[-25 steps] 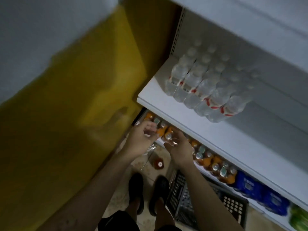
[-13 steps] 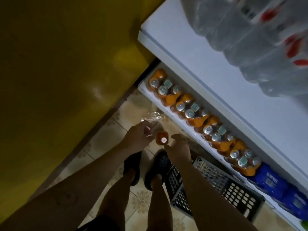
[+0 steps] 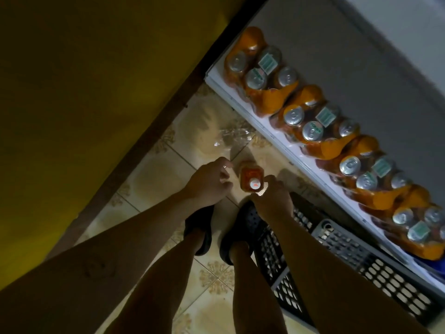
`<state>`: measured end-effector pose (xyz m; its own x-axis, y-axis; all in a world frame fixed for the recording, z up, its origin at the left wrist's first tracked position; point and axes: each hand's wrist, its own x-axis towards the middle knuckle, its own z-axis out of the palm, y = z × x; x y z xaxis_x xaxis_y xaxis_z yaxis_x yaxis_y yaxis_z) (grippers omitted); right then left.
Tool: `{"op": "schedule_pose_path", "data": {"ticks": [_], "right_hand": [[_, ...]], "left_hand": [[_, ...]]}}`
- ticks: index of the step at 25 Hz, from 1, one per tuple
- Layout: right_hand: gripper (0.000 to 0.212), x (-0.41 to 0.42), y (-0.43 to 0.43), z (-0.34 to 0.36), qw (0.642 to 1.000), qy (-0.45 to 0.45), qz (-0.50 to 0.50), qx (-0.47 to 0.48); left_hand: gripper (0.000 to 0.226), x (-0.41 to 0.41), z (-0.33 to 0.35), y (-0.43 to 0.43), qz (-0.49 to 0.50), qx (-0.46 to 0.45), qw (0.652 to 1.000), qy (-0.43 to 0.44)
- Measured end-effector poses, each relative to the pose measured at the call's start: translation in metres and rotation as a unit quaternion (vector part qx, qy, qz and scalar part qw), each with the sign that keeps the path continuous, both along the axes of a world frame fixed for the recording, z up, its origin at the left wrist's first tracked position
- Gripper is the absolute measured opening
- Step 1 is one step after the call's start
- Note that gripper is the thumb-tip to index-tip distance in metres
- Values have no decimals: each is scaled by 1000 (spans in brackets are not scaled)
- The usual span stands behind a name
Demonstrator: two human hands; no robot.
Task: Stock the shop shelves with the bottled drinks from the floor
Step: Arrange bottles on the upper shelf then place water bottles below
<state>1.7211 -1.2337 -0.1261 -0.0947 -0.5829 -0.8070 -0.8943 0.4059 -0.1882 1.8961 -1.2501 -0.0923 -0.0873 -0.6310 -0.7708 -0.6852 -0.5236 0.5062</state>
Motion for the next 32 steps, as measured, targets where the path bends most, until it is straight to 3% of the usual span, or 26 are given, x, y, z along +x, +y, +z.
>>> {"op": "schedule_pose_path", "data": {"ticks": [4,10,14,21,27,32], "right_hand": [[62,4,-4,-42,999,27,34,14],[64,12,0,-66,998,22,57,-6],[50,3,2,-37,995,-41,-93,-18],[16,0,19,99,963,-107,-246,-31],[16,8,18,271,950,-181,-237,-93],[22,20,21,384,904,-261,-322,-108]], "left_hand": [[44,-17,-36,0,-12,-9,1000,18],[43,-14,-57,13,-11,-4,1000,12],[50,-4,-35,21,-31,-10,999,-5],[70,-12,71,34,-69,-50,996,-21],[99,-13,198,40,-60,-139,988,29],[108,-9,298,51,-63,-218,973,40]]}}
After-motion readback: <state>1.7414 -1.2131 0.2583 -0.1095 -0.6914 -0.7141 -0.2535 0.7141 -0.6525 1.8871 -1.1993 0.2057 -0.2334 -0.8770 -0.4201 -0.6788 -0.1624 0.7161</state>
